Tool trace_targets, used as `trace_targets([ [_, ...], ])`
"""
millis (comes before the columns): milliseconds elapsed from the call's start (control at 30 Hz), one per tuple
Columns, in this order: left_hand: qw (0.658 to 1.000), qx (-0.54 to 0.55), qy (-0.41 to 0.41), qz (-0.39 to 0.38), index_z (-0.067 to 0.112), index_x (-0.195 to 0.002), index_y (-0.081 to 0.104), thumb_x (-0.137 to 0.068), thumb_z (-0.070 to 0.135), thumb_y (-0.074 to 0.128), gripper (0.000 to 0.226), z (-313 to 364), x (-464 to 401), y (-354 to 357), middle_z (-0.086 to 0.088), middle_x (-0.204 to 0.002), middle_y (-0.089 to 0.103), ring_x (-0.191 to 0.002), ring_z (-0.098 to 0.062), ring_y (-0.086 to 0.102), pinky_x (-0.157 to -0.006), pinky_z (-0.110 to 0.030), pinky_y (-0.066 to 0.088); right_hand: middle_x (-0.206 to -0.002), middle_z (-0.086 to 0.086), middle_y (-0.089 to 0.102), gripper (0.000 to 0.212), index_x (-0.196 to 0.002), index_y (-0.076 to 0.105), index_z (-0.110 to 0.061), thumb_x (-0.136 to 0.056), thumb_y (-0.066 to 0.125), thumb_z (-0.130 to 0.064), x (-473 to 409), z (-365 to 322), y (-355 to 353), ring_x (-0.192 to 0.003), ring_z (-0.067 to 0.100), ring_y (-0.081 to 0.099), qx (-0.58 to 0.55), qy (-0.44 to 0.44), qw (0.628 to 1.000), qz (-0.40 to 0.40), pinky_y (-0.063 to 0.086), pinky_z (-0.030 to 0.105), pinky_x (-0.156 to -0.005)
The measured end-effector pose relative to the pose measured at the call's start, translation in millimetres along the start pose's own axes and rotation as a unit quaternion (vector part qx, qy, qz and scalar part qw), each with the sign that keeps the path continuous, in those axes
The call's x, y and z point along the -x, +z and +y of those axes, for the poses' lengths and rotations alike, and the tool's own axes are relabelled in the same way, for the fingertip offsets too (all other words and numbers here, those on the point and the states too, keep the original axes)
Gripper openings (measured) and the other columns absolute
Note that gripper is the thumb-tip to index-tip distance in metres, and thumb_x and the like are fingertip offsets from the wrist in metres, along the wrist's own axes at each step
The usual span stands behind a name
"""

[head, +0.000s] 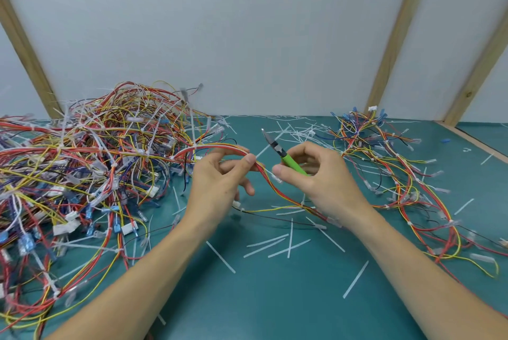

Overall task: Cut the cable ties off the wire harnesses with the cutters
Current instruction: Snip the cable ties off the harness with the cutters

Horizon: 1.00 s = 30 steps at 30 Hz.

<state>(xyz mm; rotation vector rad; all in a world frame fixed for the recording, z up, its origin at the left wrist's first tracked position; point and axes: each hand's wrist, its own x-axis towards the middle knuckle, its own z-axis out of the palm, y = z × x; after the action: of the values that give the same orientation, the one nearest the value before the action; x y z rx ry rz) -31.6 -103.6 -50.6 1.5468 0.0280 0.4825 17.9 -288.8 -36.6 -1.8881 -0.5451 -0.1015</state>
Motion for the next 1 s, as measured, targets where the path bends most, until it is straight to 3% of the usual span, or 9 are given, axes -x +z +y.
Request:
trace_targets([
  [100,1.000,0.003,0.001,0.021,0.008,-0.097,0.061,-0.098,0.023,0.064,0.015,1,-1,-3,-0.003,-0.082,0.078,-0.045,-0.019,0.063,-0.039,-0.021,0.039,-0.081,-0.010,0.075,0.039,-0.083,0.072,-0.029,-0.069,0.080,-0.064,1,0,-5,-0.079,0.011,0.071,0.077,-0.025,0.997,0.013,0.059,0.040,-0.081],
  [167,1.000,-0.005,0.005,0.029,0.003,-0.097,0.060,-0.101,0.022,0.060,0.019,1,-2,-2,-0.001,-0.081,0.077,-0.045,-0.020,0.065,-0.038,-0.022,0.038,-0.078,-0.015,0.074,0.040,-0.082,0.071,-0.032,-0.068,0.077,-0.069,2,1,-7,-0.075,0.007,0.070,0.128,-0.046,0.991,0.017,0.058,0.037,-0.075],
  [300,0.999,-0.035,0.017,0.029,0.002,-0.100,0.057,-0.103,0.023,0.056,0.021,0,-1,-2,0.001,-0.082,0.077,-0.048,-0.021,0.068,-0.038,-0.024,0.040,-0.076,-0.022,0.071,0.034,-0.083,0.069,-0.033,-0.074,0.081,-0.063,0,3,-12,-0.076,0.002,0.068,0.200,-0.080,0.976,0.026,0.056,0.031,-0.073],
  [467,0.998,-0.043,0.011,0.038,0.011,-0.096,0.052,-0.104,0.019,0.054,0.012,-5,-5,-4,0.005,-0.080,0.077,-0.057,-0.022,0.073,-0.041,-0.026,0.045,-0.076,-0.022,0.071,0.033,-0.085,0.070,-0.032,-0.075,0.081,-0.062,0,2,-14,-0.077,0.001,0.068,0.236,-0.085,0.968,0.025,0.058,0.035,-0.076],
  [733,0.999,-0.033,-0.014,0.040,0.016,-0.094,0.073,-0.096,0.027,0.067,0.012,-12,-9,-13,0.002,-0.085,0.079,-0.068,-0.020,0.076,-0.041,-0.023,0.048,-0.081,-0.018,0.073,0.033,-0.088,0.070,-0.032,-0.077,0.078,-0.062,2,0,-13,-0.084,0.007,0.069,0.304,-0.074,0.950,0.026,0.057,0.038,-0.079],
  [1000,1.000,-0.009,-0.012,0.026,0.016,-0.091,0.072,-0.096,0.022,0.068,0.009,-13,-8,-12,0.000,-0.086,0.079,-0.079,-0.020,0.077,-0.050,-0.025,0.056,-0.083,-0.017,0.073,0.037,-0.089,0.070,-0.033,-0.076,0.074,-0.068,2,2,-13,-0.086,0.009,0.068,0.317,-0.066,0.946,0.023,0.057,0.037,-0.078],
])
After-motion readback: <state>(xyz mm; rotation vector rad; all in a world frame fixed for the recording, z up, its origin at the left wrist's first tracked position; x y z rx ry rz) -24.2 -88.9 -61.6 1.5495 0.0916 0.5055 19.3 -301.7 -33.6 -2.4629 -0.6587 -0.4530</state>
